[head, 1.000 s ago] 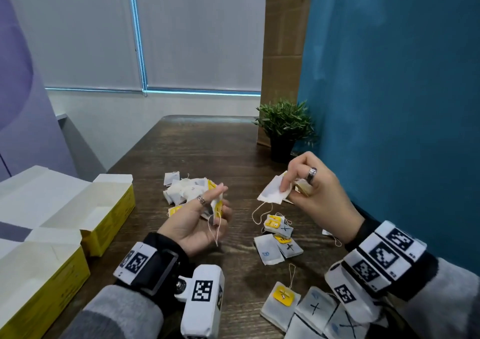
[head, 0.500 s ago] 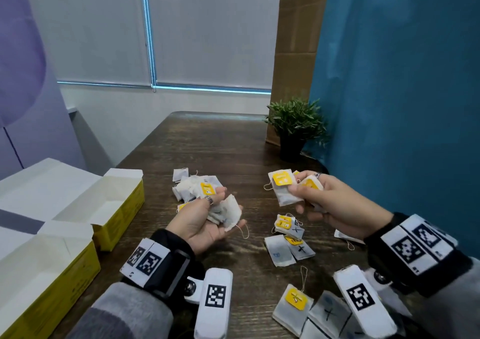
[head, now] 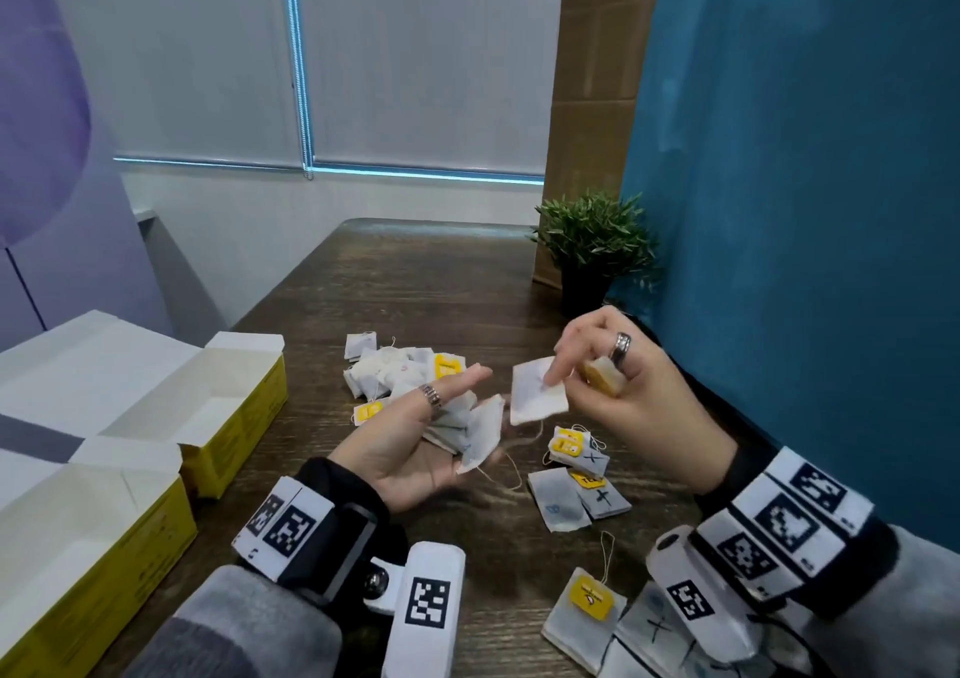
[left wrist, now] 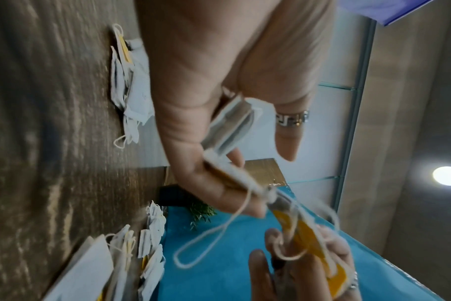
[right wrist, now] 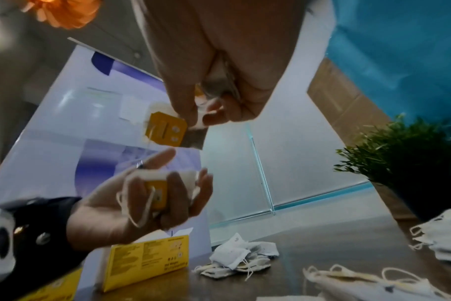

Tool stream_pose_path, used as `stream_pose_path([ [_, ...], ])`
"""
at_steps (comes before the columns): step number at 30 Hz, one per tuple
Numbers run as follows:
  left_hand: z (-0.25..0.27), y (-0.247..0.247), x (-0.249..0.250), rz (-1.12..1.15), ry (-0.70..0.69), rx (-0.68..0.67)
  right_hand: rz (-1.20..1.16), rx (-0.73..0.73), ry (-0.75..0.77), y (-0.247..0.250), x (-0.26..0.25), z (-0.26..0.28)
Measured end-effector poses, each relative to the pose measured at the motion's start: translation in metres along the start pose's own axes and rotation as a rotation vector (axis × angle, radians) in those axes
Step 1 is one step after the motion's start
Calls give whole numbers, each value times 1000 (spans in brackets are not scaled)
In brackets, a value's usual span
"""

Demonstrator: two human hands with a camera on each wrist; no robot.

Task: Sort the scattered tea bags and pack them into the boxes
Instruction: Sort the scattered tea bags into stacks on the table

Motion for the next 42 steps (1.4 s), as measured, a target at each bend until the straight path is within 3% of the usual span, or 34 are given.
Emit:
stream_pose_path([
  [4,8,-9,-3,-140,-4,-146,96,-94,107,-12,2,0],
  [7,3,-8,-1,-207,-130,-59,77,-177,-71,-16,12,0],
  [9,-1,-2,2,-232,-195,52,-136,-198,-366,-17,19,0],
  [12,-3,5,6,-233,-243,158,-721,-140,-736,-16,22,0],
  [16,-5,7,6,-256,-261,196,-1032,-167,-819,-12,18,-2],
  [19,-7,8,3,-277,-256,205,-992,-141,-834,-12,17,-3],
  [23,-9,12,2,-271,-249,212,-756,-78,-830,-15,18,-2],
  [30,-10,14,2,-275,-268,207,-729,4,-840,-10,26,1],
  [38,-9,9,1,-235,-301,110,-625,-244,-904,-33,24,-6],
  [42,-8,10,4,-98,-248,116,-572,-191,-880,-41,30,-9],
])
Point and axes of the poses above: each hand's wrist, its own z-axis away from the middle knuckle, its own y-axis out of the back of the hand, x = y × z, the point moved 3 cm from there along -z, towards the middle knuckle, and after that the axes turned 4 degrees about x, right-handed, at the moved point
